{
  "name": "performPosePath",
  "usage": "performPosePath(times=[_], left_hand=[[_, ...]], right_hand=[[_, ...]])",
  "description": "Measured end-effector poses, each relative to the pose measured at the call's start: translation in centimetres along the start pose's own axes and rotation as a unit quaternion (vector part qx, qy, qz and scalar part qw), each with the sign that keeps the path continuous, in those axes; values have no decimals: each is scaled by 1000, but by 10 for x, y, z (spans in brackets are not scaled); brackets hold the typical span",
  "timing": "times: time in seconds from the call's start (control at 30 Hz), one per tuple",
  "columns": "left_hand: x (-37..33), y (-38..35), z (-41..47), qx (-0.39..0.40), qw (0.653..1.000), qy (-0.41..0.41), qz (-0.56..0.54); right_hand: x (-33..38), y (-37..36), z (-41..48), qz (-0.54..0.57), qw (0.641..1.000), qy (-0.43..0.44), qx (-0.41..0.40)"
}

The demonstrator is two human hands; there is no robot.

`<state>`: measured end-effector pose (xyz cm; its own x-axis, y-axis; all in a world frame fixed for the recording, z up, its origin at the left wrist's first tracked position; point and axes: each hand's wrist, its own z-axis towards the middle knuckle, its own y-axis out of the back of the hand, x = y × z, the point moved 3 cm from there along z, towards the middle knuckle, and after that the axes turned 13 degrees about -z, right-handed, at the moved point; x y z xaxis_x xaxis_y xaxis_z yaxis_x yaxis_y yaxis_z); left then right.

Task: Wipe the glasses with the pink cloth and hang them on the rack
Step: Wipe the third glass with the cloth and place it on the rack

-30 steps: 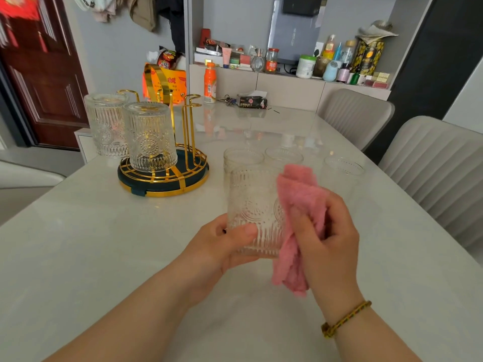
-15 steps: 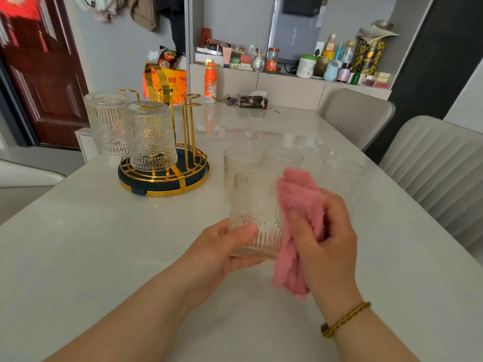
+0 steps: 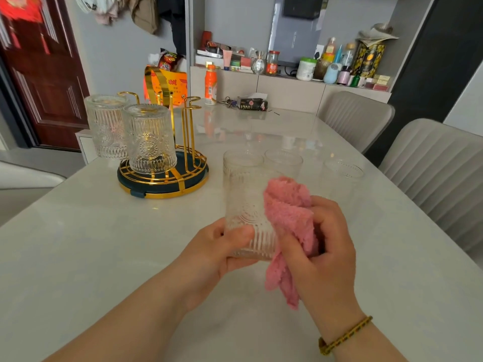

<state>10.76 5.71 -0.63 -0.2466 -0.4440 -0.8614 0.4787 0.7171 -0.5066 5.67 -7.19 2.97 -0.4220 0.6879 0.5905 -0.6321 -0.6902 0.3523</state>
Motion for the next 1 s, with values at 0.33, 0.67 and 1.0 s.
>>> performPosePath(times=[0.33,0.67,1.0], left_hand=[[-5,0,0,-17,990,3,-137],[-1,-11,-3,43,984,41,-165],[-14,6,-1,3,995,30,-93]], right_hand=[[-10,-12,-5,94,986,-135,19],[-21,-4,4,138,967,-216,10],[-9,-11,-3,178,964,-189,47]])
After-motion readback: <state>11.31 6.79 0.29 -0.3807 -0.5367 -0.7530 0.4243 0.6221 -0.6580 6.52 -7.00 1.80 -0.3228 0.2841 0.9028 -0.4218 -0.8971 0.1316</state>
